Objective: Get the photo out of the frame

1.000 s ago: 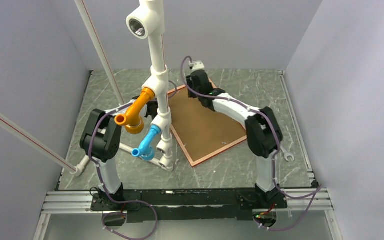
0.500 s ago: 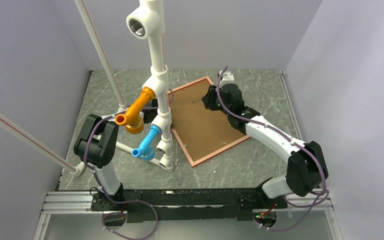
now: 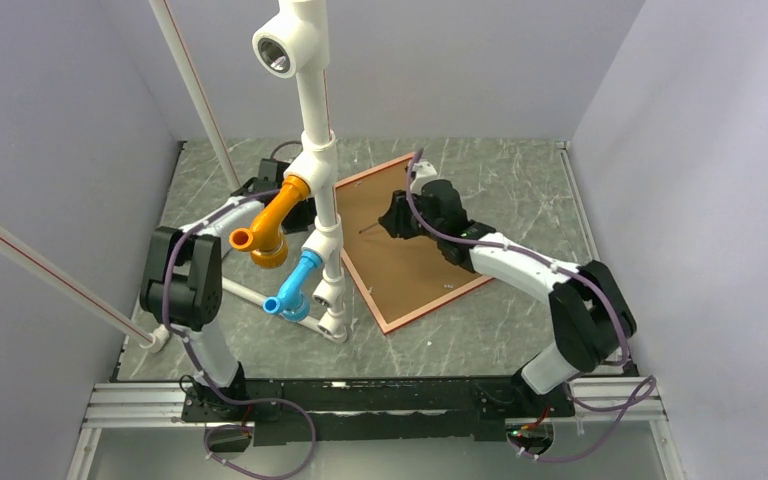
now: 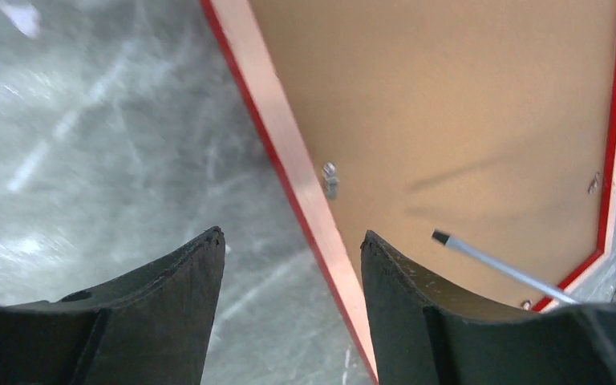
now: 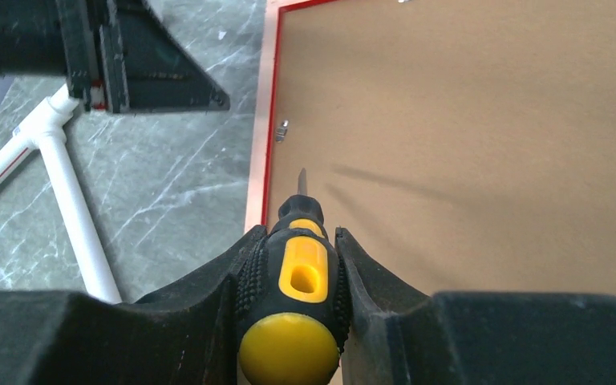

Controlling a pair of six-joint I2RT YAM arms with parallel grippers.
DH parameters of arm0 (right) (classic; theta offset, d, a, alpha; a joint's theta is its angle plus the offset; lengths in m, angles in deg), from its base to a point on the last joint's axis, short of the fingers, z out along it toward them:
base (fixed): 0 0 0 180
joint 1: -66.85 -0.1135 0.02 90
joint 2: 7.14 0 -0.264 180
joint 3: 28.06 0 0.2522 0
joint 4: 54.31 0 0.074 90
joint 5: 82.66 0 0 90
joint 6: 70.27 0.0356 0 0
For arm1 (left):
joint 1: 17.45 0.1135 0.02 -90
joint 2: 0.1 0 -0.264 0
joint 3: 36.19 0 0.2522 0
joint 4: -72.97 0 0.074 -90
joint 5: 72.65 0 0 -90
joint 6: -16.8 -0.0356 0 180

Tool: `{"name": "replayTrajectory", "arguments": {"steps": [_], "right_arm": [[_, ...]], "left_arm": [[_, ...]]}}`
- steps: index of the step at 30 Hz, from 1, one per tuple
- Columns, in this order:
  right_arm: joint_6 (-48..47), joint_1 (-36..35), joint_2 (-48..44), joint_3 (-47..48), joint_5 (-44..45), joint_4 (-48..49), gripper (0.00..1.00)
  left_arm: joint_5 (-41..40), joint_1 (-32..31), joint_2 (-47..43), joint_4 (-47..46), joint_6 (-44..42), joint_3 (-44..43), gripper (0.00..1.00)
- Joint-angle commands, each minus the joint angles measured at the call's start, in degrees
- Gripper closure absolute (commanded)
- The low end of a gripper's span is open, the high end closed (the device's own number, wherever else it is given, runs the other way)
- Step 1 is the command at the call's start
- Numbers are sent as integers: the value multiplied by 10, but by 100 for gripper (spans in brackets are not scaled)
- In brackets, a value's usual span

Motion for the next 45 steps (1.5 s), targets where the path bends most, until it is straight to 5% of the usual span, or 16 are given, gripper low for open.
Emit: {"name": "replayTrajectory", "arguments": {"steps": [1, 11, 25, 45], "right_arm": [[-17, -8, 44, 59, -41, 74, 100], [-56, -44, 135, 169, -16, 23, 100], [-106, -82, 168, 186, 67, 4, 100], [-121, -87, 196, 211, 52, 8, 100]], "left_arm": [[52, 31, 53, 3, -36, -61, 34], [45, 32, 128, 39, -33, -114, 40], [24, 32, 144, 56, -28, -122, 53], [31, 32, 156, 62, -28, -129, 50]]}}
